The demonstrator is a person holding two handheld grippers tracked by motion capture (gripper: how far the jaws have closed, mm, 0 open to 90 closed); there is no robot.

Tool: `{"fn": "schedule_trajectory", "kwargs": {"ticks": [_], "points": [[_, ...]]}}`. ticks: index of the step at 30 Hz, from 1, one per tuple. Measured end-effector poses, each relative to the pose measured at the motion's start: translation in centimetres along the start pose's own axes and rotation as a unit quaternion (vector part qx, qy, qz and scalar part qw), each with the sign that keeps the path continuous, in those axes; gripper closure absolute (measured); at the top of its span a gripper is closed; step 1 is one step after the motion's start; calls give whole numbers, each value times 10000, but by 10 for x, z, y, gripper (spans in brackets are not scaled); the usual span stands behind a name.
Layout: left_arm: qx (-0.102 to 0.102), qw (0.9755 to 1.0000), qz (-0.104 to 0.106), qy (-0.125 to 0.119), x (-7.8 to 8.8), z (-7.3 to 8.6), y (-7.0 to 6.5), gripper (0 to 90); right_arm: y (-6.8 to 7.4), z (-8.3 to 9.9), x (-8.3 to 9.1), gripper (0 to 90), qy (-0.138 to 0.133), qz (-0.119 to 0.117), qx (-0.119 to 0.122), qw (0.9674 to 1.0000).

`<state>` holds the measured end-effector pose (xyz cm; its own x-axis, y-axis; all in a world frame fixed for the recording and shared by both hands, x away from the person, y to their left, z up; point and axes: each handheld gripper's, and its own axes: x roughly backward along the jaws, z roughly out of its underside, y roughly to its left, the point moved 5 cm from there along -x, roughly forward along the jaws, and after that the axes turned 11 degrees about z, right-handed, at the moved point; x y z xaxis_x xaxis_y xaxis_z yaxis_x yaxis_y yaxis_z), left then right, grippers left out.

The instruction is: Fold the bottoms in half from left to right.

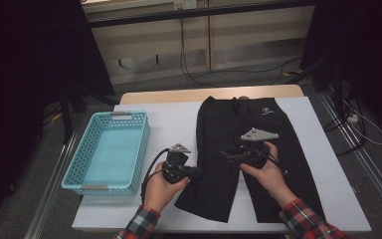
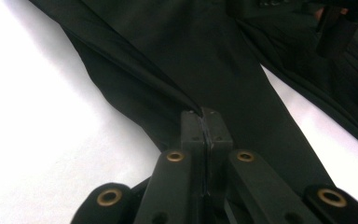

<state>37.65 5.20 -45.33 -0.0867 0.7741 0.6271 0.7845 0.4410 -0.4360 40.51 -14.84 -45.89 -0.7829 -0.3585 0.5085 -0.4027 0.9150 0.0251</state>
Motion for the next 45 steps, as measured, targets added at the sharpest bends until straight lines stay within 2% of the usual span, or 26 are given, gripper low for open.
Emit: {"fn": "schedule_trajectory", "kwargs": {"ticks": [13, 20, 37, 45], "points": [[-49, 9999, 64, -96, -2, -4, -4, 896, 3, -6, -8, 114, -35, 0, -59, 10000], [-93, 9999, 88, -82, -3, -5, -6, 896, 4, -10, -16, 112, -90, 107, -82, 9999], [-156, 9997, 121, -123, -3, -8, -7, 896, 5, -15, -26, 112, -68, 138, -96, 9998], [-182, 9997, 119, -129, -4, -8, -9, 896, 7, -19, -28, 112, -87, 72, -103, 9999]]}}
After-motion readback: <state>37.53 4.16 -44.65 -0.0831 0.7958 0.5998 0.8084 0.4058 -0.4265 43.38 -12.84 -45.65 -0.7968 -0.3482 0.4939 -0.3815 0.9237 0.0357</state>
